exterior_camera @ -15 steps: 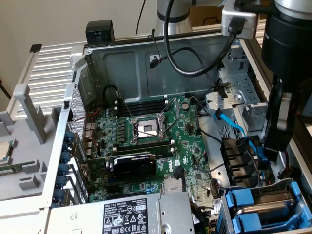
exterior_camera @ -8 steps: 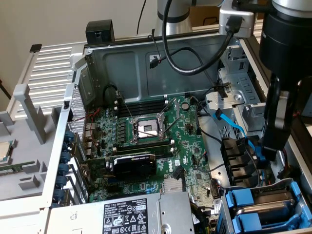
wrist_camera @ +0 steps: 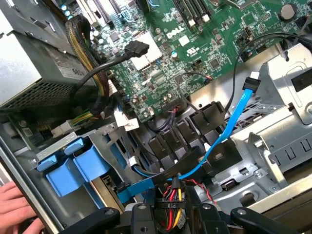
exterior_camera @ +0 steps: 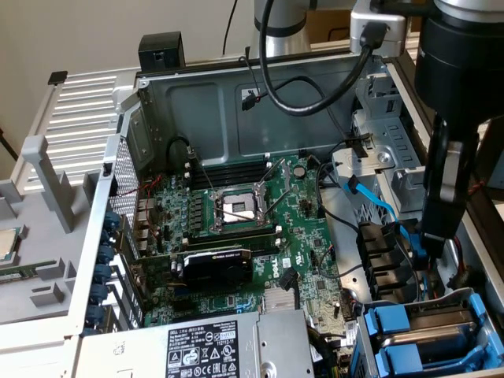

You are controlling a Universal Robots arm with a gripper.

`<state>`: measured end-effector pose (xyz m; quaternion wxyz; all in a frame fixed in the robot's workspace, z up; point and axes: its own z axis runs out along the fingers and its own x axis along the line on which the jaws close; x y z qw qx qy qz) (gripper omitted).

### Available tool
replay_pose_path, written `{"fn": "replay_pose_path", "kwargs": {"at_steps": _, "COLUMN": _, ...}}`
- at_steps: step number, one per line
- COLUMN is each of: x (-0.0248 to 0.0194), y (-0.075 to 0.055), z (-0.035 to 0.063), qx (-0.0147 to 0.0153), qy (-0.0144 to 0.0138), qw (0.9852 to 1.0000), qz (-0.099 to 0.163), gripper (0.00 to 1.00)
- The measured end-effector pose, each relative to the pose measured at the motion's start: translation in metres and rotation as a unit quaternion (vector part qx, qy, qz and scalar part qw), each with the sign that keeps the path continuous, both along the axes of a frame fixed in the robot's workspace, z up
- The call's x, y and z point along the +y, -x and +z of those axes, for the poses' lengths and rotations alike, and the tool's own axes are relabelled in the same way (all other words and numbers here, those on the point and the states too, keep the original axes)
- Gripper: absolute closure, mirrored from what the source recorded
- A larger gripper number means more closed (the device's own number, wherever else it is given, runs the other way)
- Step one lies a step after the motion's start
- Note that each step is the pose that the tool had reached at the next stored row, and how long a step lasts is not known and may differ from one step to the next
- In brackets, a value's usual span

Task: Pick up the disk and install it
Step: 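Insert the first disk wire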

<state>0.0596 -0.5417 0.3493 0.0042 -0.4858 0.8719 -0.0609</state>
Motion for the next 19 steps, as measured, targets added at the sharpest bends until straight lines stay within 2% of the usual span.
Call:
{"fn": "replay_pose_path", "kwargs": {"at_steps": 4, "x": 0.0011, "y": 0.0009, "z": -0.0001, "qx": -0.0003, "qy": 0.0075, "qw": 1.0, "qz": 0.0, "gripper": 0.65}}
{"fn": "replay_pose_path", "kwargs": {"at_steps": 6, "x": 0.0017, "y": 0.0014, "z": -0.0001, "qx": -0.0007, "qy": 0.0103, "qw": 0.9999, "qz": 0.0, "gripper": 0.65}}
{"fn": "replay_pose_path", "kwargs": {"at_steps": 14, "x": 0.0073, "y": 0.0041, "z": -0.0001, "qx": -0.0061, "qy": 0.0129, "qw": 0.9999, "qz": 0.0, "gripper": 0.65}}
{"fn": "replay_pose_path", "kwargs": {"at_steps": 19, "x": 0.0081, "y": 0.0063, "z": -0.0001, "qx": -0.0103, "qy": 0.0185, "qw": 0.9998, "qz": 0.0, "gripper": 0.65}}
